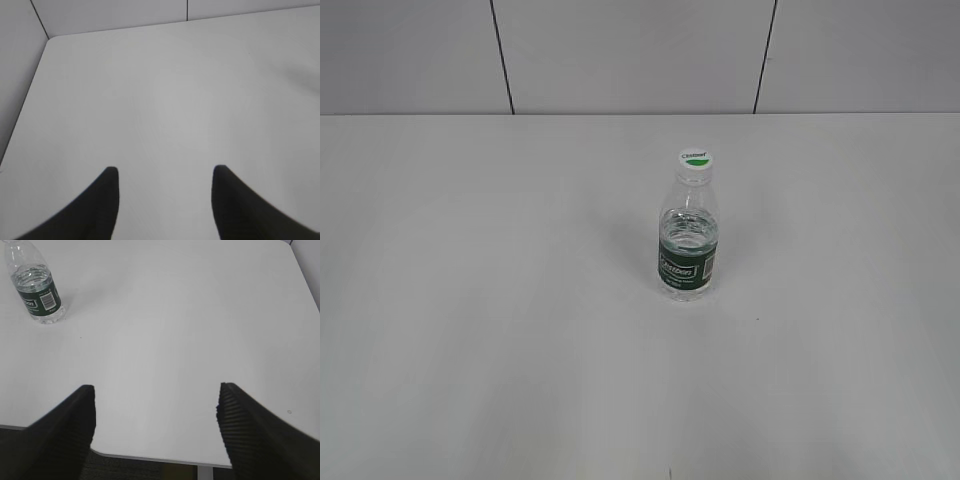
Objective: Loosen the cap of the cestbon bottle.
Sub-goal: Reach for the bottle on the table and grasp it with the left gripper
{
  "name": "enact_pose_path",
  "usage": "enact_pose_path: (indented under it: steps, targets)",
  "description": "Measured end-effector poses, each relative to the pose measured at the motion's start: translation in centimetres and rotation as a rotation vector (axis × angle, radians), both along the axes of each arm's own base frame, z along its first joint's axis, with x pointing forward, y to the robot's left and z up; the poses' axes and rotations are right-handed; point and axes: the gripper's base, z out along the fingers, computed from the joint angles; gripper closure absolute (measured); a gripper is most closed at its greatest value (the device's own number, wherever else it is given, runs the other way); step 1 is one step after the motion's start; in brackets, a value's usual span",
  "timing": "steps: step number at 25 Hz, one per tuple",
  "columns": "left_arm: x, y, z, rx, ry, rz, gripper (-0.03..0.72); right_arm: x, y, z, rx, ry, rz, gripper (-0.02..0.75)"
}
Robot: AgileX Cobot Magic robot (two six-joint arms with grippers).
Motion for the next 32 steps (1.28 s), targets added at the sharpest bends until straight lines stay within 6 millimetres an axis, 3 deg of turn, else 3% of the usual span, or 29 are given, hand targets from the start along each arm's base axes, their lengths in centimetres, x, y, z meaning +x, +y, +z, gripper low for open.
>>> enact_pose_path:
  steps: [32]
  targets:
    - [0.0,0.0,0.0,0.0,0.0,0.0,0.316,-0.01,0.06,0.01,0.006,0.0,0.004,0.157]
